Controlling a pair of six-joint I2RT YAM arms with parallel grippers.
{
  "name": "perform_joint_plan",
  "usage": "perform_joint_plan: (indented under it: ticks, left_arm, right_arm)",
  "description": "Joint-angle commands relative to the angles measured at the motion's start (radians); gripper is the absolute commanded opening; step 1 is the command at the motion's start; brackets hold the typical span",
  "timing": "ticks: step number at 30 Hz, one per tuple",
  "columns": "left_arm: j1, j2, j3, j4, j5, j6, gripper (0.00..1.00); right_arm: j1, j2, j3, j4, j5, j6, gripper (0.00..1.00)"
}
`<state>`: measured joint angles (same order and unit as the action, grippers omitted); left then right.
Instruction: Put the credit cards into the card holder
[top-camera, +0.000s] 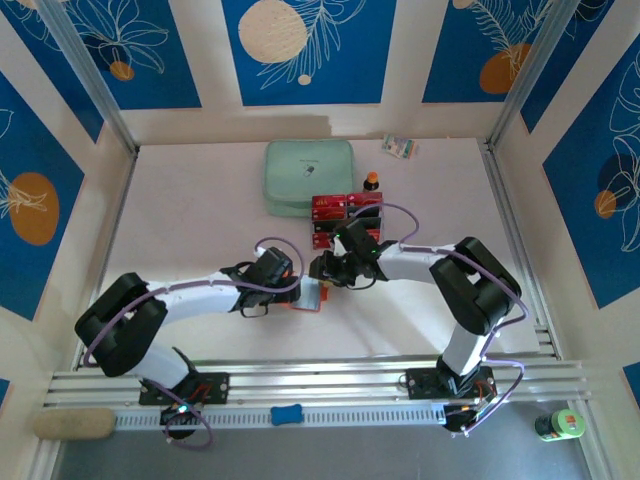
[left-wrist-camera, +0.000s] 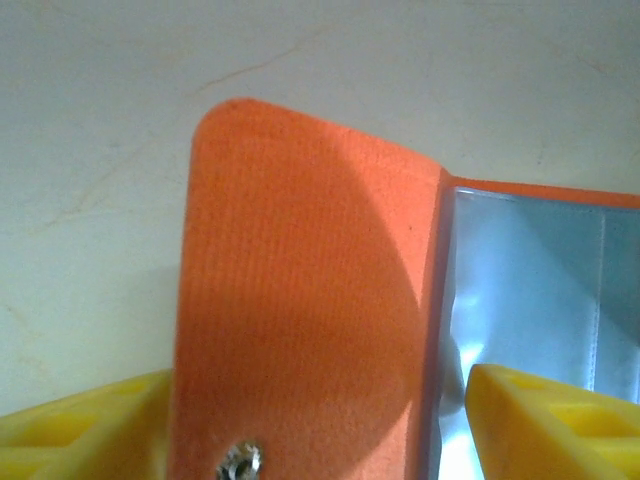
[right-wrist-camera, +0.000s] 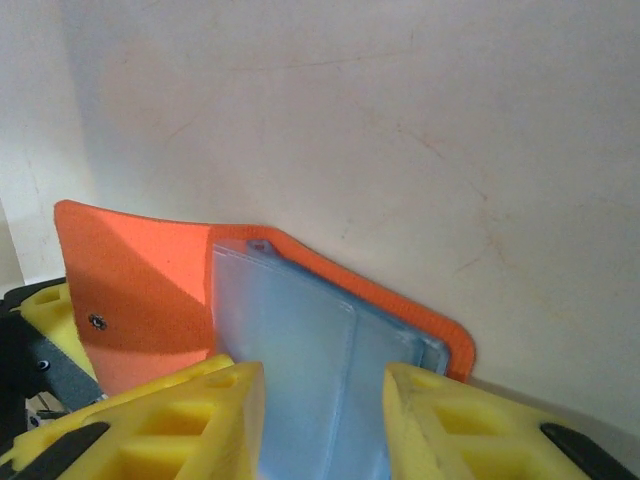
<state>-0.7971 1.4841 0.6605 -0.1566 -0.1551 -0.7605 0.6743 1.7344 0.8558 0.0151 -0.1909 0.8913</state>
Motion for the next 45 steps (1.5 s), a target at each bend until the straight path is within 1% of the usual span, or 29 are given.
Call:
perform_joint_plan:
  ticks: [1, 8, 21, 32, 40, 45]
  left_arm:
    - [-0.019, 0.023, -0.033, 0.062, 0.060, -0.014, 0.70]
    - [-0.019, 0.020, -0.041, 0.076, 0.063, -0.019, 0.68]
    - [-0.024, 0.027, -0.044, 0.094, 0.069, -0.022, 0.68]
    - [-0.027, 0.012, -0.050, 0.098, 0.068, -0.025, 0.68]
    - [-0.027, 0.000, -0.053, 0.099, 0.063, -0.024, 0.68]
    - [-0.027, -0.039, -0.047, 0.087, 0.053, -0.023, 0.73]
  right_arm:
    - [0.010, 0.028, 0.001, 0.008, -0.028, 0.012, 0.37]
    - [0.016, 0.050, 0.015, 0.011, -0.036, 0.013, 0.36]
    - [0.023, 0.099, 0.066, 0.000, -0.060, 0.008, 0.28]
    - [0.024, 0.105, 0.106, -0.009, -0.092, 0.007, 0.28]
    - [0.015, 0.109, 0.103, 0.033, -0.130, 0.038, 0.28]
    - [0.017, 0.108, 0.100, 0.041, -0.139, 0.046, 0.28]
